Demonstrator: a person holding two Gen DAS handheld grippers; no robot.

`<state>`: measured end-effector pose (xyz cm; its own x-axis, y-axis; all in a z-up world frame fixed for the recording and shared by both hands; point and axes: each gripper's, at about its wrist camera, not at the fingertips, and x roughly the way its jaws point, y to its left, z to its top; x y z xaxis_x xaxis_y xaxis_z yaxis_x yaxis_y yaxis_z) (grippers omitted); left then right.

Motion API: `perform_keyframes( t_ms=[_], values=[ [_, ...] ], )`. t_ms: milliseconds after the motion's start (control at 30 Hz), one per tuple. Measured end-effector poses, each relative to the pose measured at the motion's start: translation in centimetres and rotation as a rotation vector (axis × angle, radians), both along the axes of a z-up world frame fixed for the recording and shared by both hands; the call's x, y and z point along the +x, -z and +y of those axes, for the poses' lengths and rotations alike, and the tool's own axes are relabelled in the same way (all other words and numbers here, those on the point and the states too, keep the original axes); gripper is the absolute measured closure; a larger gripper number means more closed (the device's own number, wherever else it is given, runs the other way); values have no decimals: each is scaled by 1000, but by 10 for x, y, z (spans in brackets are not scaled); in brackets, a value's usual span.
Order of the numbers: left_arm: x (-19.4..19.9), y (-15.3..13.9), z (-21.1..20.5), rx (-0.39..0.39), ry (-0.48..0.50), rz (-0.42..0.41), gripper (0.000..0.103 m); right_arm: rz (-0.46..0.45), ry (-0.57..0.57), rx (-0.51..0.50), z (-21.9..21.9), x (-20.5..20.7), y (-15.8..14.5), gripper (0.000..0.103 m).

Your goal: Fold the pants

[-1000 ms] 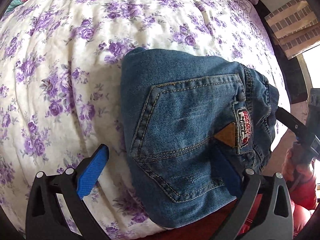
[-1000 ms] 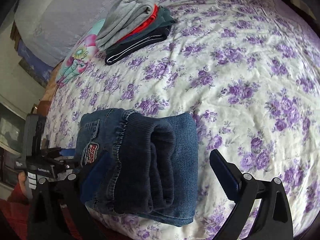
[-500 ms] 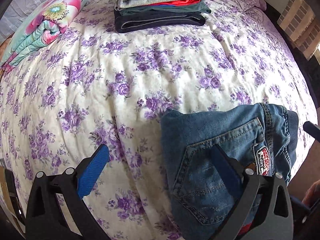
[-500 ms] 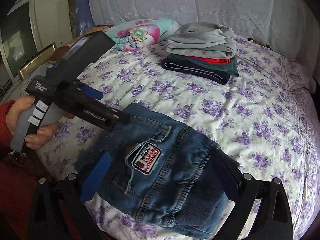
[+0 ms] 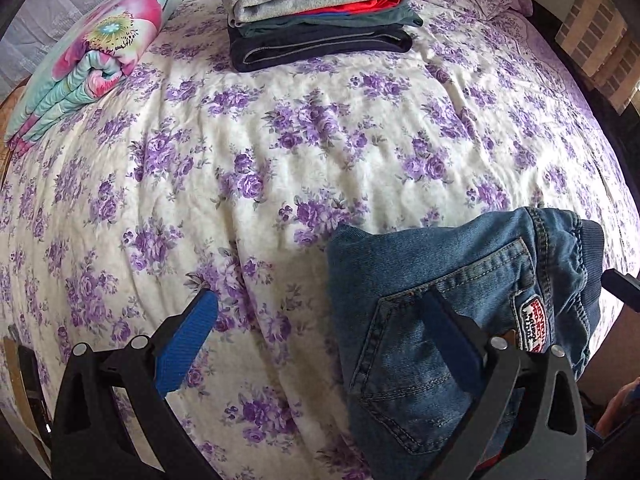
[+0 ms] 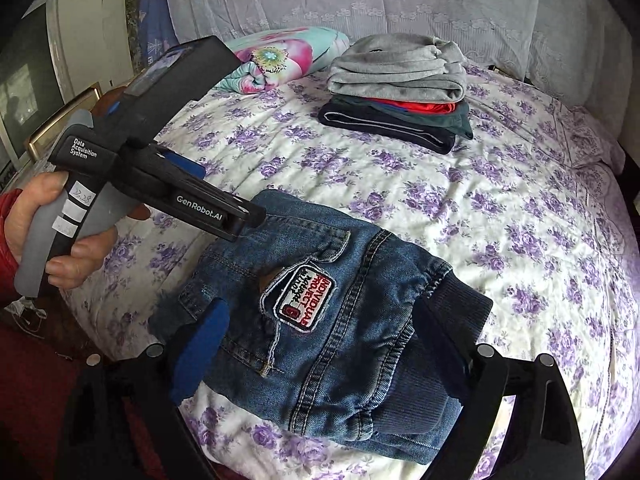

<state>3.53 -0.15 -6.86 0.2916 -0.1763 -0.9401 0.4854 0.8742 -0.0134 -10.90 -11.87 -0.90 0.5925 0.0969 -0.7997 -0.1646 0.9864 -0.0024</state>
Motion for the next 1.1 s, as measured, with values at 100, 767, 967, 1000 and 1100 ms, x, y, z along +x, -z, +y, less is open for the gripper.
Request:
perform_keyframes(
  t_ms=[100, 767, 967, 1000, 1100],
  values=[
    [0, 0, -2, 10, 3, -8, 4, 3, 2, -8, 1, -1, 1, 10],
    [15, 26, 26, -214, -120, 195, 5, 124, 73, 50, -19, 6, 44, 3],
    [-2, -30, 0, -275, 90, 88, 5, 40, 165, 48, -14, -8, 49, 3],
    [-4, -30, -12, -265, 133, 104, 5, 33, 178, 48, -14, -8, 49, 3],
    [-16, -19, -56, -151, 233, 83, 5, 1, 176, 40, -12, -14, 50, 3]
  ],
)
